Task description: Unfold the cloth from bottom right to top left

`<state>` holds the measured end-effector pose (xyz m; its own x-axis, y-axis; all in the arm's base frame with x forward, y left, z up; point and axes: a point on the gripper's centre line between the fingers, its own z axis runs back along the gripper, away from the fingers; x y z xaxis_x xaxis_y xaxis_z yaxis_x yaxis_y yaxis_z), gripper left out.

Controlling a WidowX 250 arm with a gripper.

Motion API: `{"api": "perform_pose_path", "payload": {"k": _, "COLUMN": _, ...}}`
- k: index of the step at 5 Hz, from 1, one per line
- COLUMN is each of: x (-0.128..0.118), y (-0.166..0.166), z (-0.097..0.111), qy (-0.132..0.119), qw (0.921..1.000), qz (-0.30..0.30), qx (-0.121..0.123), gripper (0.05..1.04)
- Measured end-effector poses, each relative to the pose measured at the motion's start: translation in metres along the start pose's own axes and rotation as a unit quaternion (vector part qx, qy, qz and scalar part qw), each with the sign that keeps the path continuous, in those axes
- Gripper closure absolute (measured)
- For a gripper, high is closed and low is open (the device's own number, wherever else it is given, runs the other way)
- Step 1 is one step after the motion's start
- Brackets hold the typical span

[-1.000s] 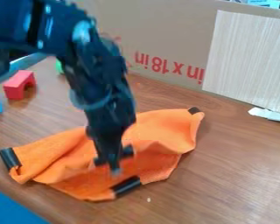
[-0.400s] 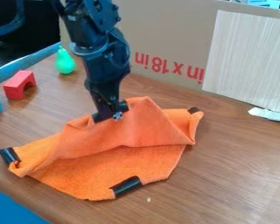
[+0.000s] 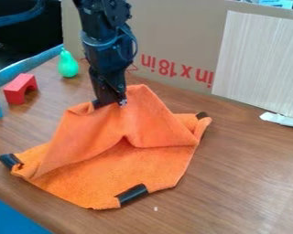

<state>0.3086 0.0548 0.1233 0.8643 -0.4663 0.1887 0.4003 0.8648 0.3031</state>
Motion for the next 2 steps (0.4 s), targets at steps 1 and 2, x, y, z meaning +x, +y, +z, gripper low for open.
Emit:
{"api": "perform_pose_path", "payload": {"k": 1, "x": 0.0, "y": 0.022, "z": -0.005, "qy": 0.02, "qw": 0.9996, "qz": 0.011, "qx": 0.016, "gripper": 1.033}}
{"api": "perform_pose_path", "payload": {"k": 2, "x": 0.002, "y": 0.041, "z": -0.008, "qy": 0.032, "qw": 0.9991, "qz": 0.013, "qx": 0.025, "gripper": 1.033}}
